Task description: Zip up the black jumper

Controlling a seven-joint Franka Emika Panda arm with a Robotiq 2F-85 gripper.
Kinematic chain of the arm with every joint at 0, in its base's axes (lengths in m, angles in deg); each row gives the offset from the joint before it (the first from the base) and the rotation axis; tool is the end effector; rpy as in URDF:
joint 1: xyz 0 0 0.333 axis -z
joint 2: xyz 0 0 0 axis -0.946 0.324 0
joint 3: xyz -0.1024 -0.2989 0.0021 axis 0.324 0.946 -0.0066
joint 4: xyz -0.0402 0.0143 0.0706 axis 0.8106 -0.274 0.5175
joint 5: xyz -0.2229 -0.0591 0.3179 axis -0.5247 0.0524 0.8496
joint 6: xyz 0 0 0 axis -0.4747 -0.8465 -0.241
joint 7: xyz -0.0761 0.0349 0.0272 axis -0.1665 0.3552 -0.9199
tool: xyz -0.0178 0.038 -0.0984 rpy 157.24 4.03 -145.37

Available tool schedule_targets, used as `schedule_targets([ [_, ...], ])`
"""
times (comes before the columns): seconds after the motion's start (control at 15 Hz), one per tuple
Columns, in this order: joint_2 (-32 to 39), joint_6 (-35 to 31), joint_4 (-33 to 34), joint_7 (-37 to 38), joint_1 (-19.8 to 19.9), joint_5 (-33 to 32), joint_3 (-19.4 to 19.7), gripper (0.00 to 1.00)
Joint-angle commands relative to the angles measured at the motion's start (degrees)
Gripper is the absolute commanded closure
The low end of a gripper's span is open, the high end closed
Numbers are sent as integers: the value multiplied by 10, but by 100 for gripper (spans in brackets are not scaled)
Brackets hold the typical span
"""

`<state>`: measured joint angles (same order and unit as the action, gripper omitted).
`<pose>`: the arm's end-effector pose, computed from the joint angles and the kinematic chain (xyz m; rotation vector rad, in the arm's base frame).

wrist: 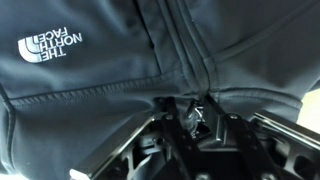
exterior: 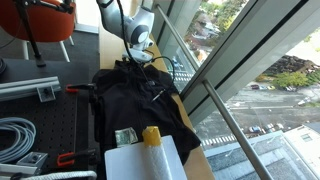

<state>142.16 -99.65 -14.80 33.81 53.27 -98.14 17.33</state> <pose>0.5561 0.3393 0.0712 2.4549 1.9058 -0.0043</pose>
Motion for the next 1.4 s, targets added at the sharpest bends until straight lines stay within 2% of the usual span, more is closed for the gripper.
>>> schedule_targets([
  [0.0,-47,14,-35,-29,30,20,-25,34],
  [0.27,-125,24,-79,-72,78,58,-70,3],
  [0.33,-147,29,-93,-86,92,73,-80,0],
  [0.53,-224,62,-149,-147,144,124,-91,0],
  [0.8,-312,140,-201,-257,196,158,-60,0],
  [0.93,-339,180,-205,-321,220,175,-39,0],
  [1.2,-376,255,-178,-395,228,181,15,0],
  [1.33,-400,268,-175,-429,225,186,30,0],
])
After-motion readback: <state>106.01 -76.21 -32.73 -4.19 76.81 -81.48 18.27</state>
